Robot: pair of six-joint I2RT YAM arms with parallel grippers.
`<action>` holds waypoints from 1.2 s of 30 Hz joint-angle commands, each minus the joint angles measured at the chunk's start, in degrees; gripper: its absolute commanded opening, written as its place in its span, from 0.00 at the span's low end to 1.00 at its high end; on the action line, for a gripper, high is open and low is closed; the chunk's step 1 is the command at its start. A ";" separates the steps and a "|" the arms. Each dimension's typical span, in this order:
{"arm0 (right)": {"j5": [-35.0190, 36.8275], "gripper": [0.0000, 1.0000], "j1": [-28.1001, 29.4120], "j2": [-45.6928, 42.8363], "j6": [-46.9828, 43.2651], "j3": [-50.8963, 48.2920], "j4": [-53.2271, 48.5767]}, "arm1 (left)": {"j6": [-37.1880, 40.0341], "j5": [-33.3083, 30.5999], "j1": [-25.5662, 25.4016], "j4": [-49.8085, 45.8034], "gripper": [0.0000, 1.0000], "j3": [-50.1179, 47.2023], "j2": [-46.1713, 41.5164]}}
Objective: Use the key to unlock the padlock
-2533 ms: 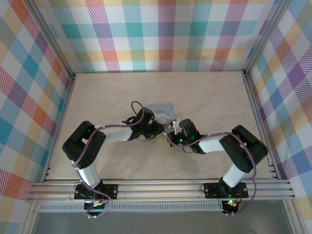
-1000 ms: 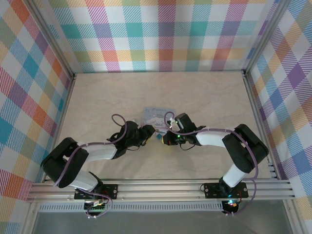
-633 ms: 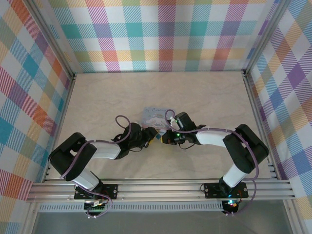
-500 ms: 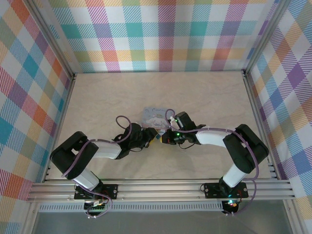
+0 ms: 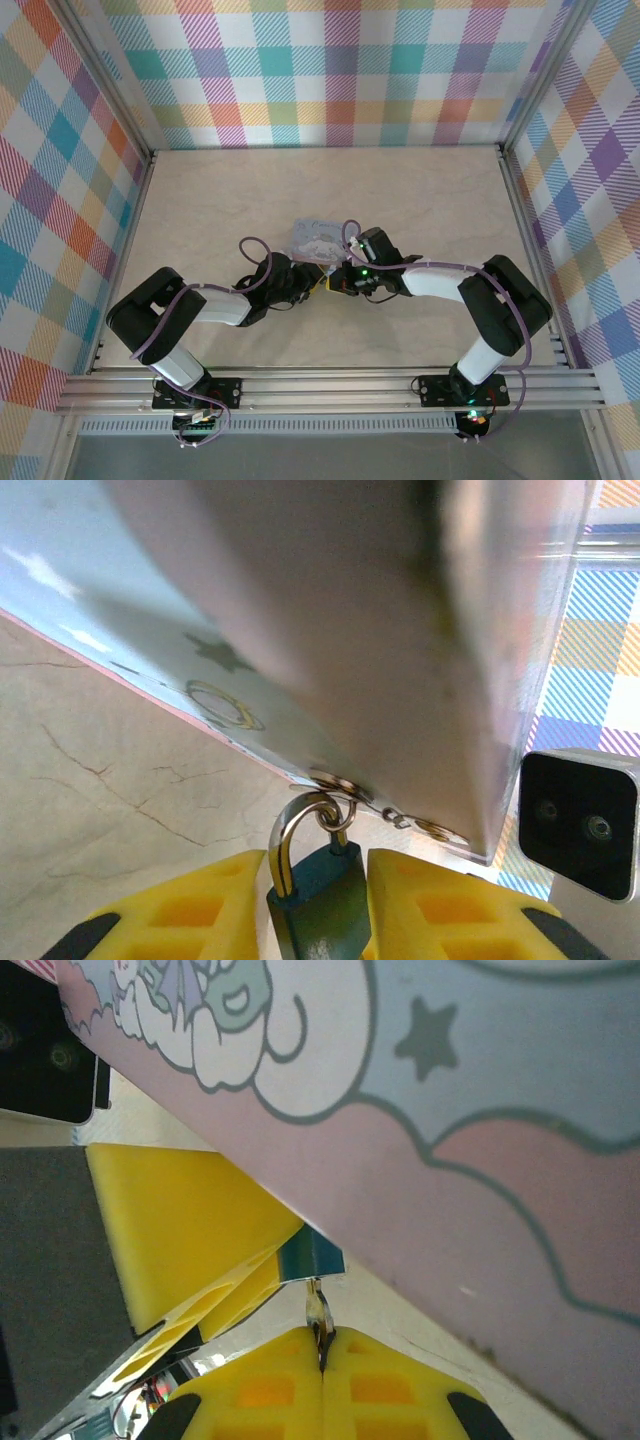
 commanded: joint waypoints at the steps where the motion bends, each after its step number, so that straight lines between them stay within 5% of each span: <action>1: -3.28 0.03 0.13 -1.24 3.54 0.86 4.40 | -0.35 0.82 -1.00 1.04 0.29 0.81 1.10; 9: -4.80 0.07 -0.14 -0.62 7.26 -0.03 8.44 | -0.61 0.72 -0.99 0.81 0.20 0.99 1.18; 19: -2.46 0.31 -2.04 -3.04 5.51 -3.22 7.18 | 0.57 0.24 -1.06 -2.86 0.00 2.12 -0.24; 36: 15.40 0.67 -5.58 -25.99 -17.84 -6.06 -5.68 | 0.31 -1.01 -1.02 -12.78 0.00 4.77 -3.69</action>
